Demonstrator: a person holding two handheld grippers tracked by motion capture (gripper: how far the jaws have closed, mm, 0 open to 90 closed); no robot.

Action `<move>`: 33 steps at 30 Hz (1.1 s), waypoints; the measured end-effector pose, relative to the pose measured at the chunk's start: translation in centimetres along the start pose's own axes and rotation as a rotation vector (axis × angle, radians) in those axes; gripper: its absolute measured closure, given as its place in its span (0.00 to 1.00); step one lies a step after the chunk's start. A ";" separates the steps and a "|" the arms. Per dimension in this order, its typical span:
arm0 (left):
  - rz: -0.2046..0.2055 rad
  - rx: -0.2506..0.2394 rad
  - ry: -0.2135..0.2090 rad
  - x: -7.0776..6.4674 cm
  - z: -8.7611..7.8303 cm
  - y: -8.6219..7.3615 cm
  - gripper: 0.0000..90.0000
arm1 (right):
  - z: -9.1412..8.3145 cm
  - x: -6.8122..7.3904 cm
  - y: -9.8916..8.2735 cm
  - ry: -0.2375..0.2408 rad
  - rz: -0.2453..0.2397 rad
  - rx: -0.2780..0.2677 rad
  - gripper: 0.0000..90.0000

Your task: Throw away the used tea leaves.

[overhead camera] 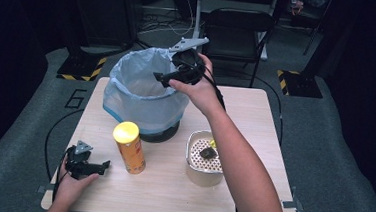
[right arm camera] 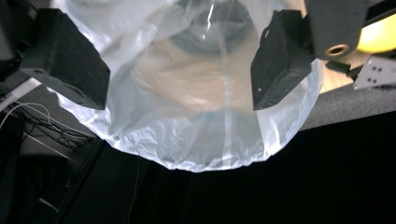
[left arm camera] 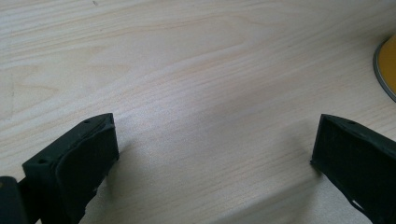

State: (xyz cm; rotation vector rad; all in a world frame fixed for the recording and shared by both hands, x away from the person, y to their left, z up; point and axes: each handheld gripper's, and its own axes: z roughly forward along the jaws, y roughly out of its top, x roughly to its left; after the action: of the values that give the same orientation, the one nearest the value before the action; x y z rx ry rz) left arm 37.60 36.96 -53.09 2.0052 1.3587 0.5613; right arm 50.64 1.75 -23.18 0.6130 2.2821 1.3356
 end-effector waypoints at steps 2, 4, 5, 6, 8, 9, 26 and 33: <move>-0.002 -0.001 -0.001 0.0 0.0 0.0 0.00 | -0.8 -0.1 -0.3 0.000 0.001 0.002 0.24; -0.006 0.000 -0.005 0.0 0.0 0.0 0.00 | -1.8 -0.2 -0.7 0.001 -0.001 -0.002 0.26; -0.010 0.007 -0.012 0.0 -0.1 0.0 0.00 | -2.2 -0.3 -0.9 0.002 -0.002 -0.002 0.26; -0.010 -0.013 -0.005 -0.1 0.0 -0.1 0.00 | -2.5 -0.4 -1.0 0.002 -0.004 -0.003 0.26; -0.003 -0.015 -0.002 -0.1 0.1 -0.1 0.00 | -3.2 -0.4 -1.5 0.001 -0.010 0.000 0.26; -0.002 -0.013 -0.004 -0.1 0.0 -0.1 0.00 | -3.8 -0.5 -2.0 0.005 -0.024 0.010 0.26; 0.029 -0.003 -0.030 0.2 -0.3 -0.3 0.00 | -9.8 -1.8 -6.9 -0.079 0.011 0.027 0.27; 0.033 -0.001 -0.038 0.2 -0.3 -0.3 0.00 | -11.0 -2.0 -8.6 -0.106 0.008 0.031 0.28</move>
State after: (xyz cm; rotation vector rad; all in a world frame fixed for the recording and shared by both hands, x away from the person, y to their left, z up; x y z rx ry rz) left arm 37.28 37.35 -53.14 2.0305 1.3046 0.5365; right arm 44.73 -10.78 -25.61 0.6878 2.2205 1.2433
